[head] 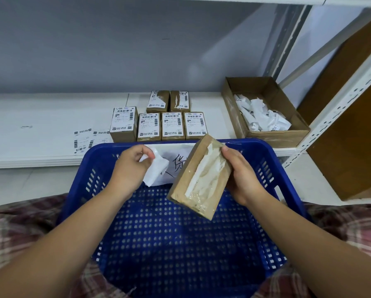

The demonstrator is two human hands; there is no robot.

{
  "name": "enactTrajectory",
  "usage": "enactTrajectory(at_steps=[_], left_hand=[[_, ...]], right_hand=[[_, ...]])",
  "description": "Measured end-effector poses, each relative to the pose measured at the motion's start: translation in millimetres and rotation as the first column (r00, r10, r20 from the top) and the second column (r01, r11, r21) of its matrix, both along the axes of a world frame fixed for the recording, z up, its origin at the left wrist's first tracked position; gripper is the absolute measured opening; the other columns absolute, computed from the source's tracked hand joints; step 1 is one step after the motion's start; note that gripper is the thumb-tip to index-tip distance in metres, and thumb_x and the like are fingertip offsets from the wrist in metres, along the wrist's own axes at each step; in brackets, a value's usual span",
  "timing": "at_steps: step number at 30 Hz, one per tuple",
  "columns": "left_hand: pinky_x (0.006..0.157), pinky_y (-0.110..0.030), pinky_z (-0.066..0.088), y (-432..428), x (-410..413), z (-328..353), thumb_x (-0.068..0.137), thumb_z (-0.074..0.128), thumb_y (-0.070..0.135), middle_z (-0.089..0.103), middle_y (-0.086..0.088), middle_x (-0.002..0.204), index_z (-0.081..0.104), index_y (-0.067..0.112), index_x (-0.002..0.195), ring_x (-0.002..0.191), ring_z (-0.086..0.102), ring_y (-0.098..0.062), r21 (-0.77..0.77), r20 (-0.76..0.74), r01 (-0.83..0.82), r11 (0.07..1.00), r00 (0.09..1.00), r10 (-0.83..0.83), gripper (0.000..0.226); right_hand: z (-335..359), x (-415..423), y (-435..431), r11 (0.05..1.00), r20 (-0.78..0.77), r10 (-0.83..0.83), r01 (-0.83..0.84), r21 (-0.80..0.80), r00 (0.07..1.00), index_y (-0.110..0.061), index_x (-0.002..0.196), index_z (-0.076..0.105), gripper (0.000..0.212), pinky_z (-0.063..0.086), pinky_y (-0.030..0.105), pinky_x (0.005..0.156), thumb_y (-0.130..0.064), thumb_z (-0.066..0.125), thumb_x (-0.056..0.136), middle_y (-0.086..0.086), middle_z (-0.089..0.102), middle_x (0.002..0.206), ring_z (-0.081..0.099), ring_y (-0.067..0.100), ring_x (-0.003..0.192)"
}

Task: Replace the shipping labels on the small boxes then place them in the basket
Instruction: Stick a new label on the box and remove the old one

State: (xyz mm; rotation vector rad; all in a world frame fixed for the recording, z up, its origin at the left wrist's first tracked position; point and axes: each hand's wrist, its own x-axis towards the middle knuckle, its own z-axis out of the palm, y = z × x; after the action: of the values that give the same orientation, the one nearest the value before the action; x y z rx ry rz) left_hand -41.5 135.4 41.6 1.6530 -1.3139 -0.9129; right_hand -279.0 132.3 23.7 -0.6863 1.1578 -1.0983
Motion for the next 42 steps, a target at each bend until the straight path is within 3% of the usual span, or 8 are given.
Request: enactTrajectory(at_steps=[5,11,18,22,25,31,37,42], left_hand=[[0.082,-0.018,0.038,4,-6,-8,0.089,0.062,0.011,0.068,0.002,0.108,0.063,0.023,0.078,0.109,0.056,-0.007,0.029,0.112,0.140,0.990,0.983,-0.143,0.017],[0.078,-0.021,0.039,9,-17,-10,0.091,0.060,0.025,0.070,0.007,0.099,0.070,0.027,0.086,0.095,0.060,-0.009,0.039,0.258,0.231,0.972,0.938,-0.233,0.011],[0.076,-0.036,0.046,18,-23,-6,0.078,0.016,0.067,0.057,-0.011,0.060,0.052,0.005,0.058,0.073,0.060,-0.030,0.200,0.338,0.287,0.937,0.877,-0.341,0.074],[0.095,-0.042,0.045,18,-26,-1,0.055,0.002,0.097,0.067,-0.013,0.093,0.066,0.007,0.091,0.091,0.063,-0.024,0.274,0.089,0.319,0.907,0.931,-0.354,0.116],[0.096,-0.034,0.042,28,-33,12,0.062,0.015,0.086,0.066,-0.001,0.097,0.066,0.036,0.085,0.092,0.061,-0.014,0.331,-0.170,0.383,0.862,0.923,-0.345,0.075],[0.081,-0.034,0.053,33,-33,9,0.065,0.068,0.045,0.073,0.002,0.102,0.060,0.018,0.117,0.098,0.067,-0.015,0.438,-0.495,0.493,0.752,0.830,-0.255,0.059],[0.066,-0.030,0.057,34,-37,15,0.086,0.057,0.031,0.074,-0.004,0.094,0.064,0.016,0.105,0.082,0.071,-0.016,0.418,-0.686,0.430,0.800,0.727,-0.032,0.026],[0.079,-0.041,0.050,32,-34,16,0.069,0.061,0.040,0.072,-0.010,0.104,0.063,0.014,0.113,0.089,0.070,-0.023,0.399,-0.775,0.414,0.818,0.629,0.060,0.051]], right_hand=[[0,4,2,0.999,0.012,0.028,-0.028,0.018,1.000,-0.008,0.119,0.057,0.067,0.049,0.055,0.100,-0.049,0.072,0.068,0.015,0.066,0.116,0.064,0.032,0.110],[-1,4,5,0.984,0.114,0.140,-0.150,0.092,0.984,-0.013,0.134,0.056,0.075,0.052,0.043,0.095,-0.058,0.064,0.075,0.014,0.064,0.128,0.063,0.029,0.117],[4,11,9,0.970,0.087,0.206,-0.215,0.112,0.975,-0.012,0.131,0.056,0.075,0.060,0.032,0.072,-0.059,0.059,0.072,0.012,0.070,0.116,0.072,0.022,0.096],[0,13,9,0.986,-0.002,0.157,-0.156,0.056,0.988,-0.012,0.130,0.054,0.077,0.052,0.048,0.097,-0.060,0.065,0.071,0.014,0.067,0.121,0.068,0.028,0.108],[-1,16,10,0.993,-0.116,0.120,-0.116,0.037,0.986,-0.010,0.124,0.056,0.075,0.053,0.047,0.095,-0.062,0.065,0.072,0.012,0.071,0.113,0.070,0.026,0.102],[-4,17,11,0.996,-0.200,0.080,-0.070,0.054,0.977,-0.016,0.117,0.058,0.051,0.055,0.035,0.084,-0.059,0.053,0.089,0.005,0.072,0.106,0.070,0.019,0.097],[-7,14,8,0.977,-0.115,0.037,-0.011,0.213,0.993,-0.015,0.119,0.063,0.046,0.055,0.037,0.081,-0.052,0.047,0.098,0.013,0.067,0.118,0.065,0.027,0.106],[-5,17,13,0.932,-0.031,0.252,-0.234,0.277,0.967,-0.020,0.119,0.067,0.042,0.059,0.038,0.075,-0.051,0.053,0.095,0.009,0.070,0.108,0.069,0.026,0.097]])
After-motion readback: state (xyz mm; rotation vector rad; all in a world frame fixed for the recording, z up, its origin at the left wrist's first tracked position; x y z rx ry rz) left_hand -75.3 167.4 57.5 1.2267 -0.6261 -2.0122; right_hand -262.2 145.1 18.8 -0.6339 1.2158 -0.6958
